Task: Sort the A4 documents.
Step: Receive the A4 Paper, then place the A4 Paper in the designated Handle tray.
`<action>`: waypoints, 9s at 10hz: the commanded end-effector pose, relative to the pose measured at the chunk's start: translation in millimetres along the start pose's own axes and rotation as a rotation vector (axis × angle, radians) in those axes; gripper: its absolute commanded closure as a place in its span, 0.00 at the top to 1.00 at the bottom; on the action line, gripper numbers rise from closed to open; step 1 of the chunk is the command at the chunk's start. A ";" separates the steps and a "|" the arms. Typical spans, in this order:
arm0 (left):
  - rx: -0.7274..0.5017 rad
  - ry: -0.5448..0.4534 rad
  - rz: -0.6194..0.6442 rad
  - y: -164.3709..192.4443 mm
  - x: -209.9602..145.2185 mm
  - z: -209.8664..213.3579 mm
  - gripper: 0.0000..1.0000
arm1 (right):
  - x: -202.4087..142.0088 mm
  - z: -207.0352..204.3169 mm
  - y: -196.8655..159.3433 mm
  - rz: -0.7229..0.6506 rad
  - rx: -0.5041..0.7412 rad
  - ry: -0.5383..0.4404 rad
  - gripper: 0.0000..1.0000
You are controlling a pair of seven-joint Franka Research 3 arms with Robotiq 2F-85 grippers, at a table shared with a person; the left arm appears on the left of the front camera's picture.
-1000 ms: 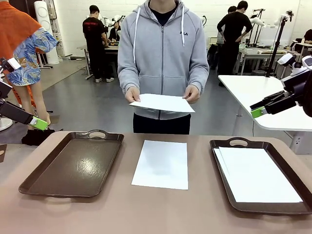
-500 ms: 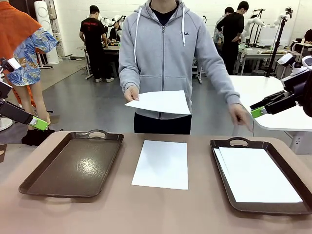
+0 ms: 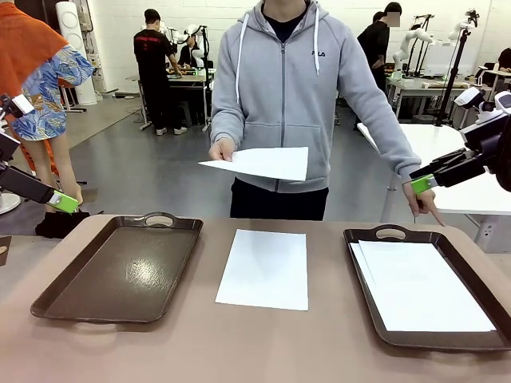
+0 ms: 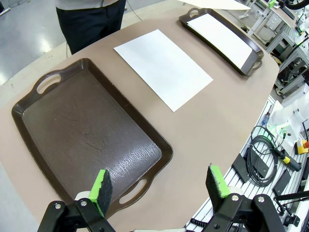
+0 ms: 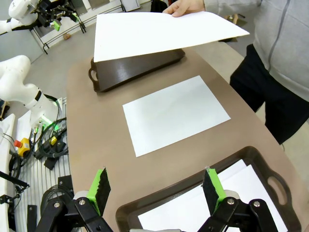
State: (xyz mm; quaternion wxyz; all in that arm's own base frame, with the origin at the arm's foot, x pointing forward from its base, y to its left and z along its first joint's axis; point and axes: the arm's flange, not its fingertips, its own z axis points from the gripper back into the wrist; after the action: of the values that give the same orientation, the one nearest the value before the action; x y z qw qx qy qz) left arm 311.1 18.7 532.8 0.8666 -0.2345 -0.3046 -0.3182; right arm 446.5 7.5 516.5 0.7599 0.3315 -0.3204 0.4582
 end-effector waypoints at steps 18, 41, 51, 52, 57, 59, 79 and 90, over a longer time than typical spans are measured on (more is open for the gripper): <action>-0.016 -0.011 -0.010 2.0 -1.1 0.2 1.00 | 0.6 -5.1 -9.2 -0.069 0.029 -0.017 1.00; -0.016 -0.011 -0.010 2.0 -1.1 0.2 1.00 | 76.3 -221.9 -103.8 -1.036 0.603 -0.113 1.00; -0.016 -0.011 -0.010 2.0 -1.1 0.2 1.00 | 77.3 -255.0 -98.8 -1.071 0.606 -0.118 0.64; -0.016 -0.011 -0.010 2.0 -1.1 0.2 1.00 | 76.3 -255.4 -99.6 -1.071 0.601 -0.119 0.64; -0.016 -0.011 -0.010 2.0 -1.1 0.2 1.00 | 72.1 -255.7 -101.3 -1.084 0.597 -0.131 0.10; -0.016 -0.011 -0.010 2.0 -1.1 0.2 1.00 | 72.1 -255.5 -101.7 -1.085 0.600 -0.128 0.00; -0.016 -0.011 -0.010 2.0 -1.1 0.2 1.00 | 71.2 -252.0 -100.1 -1.077 0.596 -0.111 0.00; -0.016 -0.011 -0.010 2.0 -1.1 0.2 1.00 | 22.1 -140.1 -84.2 -1.037 0.587 -0.059 0.01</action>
State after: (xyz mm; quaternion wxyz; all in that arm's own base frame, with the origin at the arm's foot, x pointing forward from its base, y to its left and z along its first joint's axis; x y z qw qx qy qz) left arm 311.1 18.8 532.9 0.8666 -0.2345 -0.3048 -0.3181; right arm 568.2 114.7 441.3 0.7463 0.6604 -0.0066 0.0824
